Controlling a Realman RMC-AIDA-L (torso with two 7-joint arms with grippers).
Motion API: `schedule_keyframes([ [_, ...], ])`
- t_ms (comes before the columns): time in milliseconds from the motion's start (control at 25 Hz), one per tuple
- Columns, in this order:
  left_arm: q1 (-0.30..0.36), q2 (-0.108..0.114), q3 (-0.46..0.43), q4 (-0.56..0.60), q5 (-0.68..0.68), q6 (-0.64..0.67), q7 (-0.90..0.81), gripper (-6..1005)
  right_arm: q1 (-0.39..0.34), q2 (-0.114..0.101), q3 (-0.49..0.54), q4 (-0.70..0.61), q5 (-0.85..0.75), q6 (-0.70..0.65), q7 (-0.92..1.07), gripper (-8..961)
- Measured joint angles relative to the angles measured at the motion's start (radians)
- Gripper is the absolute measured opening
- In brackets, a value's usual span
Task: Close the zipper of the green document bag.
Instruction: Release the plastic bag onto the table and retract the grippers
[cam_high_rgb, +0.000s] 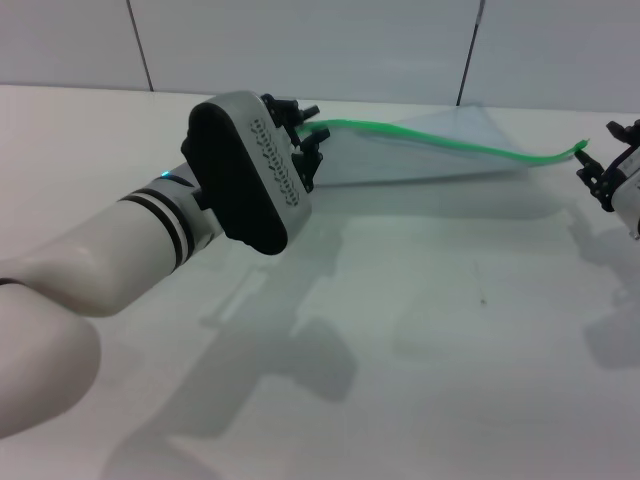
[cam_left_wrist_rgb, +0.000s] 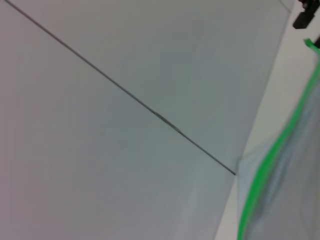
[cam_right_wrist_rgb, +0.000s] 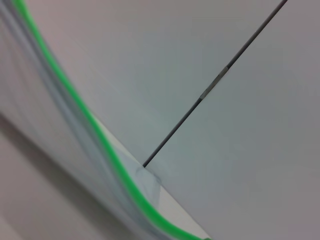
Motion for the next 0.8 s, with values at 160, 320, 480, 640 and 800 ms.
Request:
schedule_keyframes([
  [160,0.006,-0.001,0.005,-0.014,-0.001,-0.051,-0.003,224,-0.009,0.001,-0.005,-0.018,0.0,0.0,0.0,418],
  [320,0.006,-0.002,0.008,-0.019,-0.02,-0.069,-0.004,306,-0.038,0.003,-0.005,-0.067,0.005,-0.003,0.004,502],
  [480,0.008,-0.001,0.01,-0.02,-0.052,-0.098,-0.004,388,-0.086,0.006,-0.012,-0.154,0.036,-0.008,0.002,585],
  [640,0.015,-0.001,0.008,-0.019,-0.078,-0.147,-0.006,525,-0.137,0.006,-0.011,-0.243,0.058,-0.001,0.005,584],
  [800,0.036,-0.002,0.01,-0.022,-0.122,-0.252,-0.006,721,-0.156,0.006,-0.013,-0.29,0.135,-0.009,0.006,582],
])
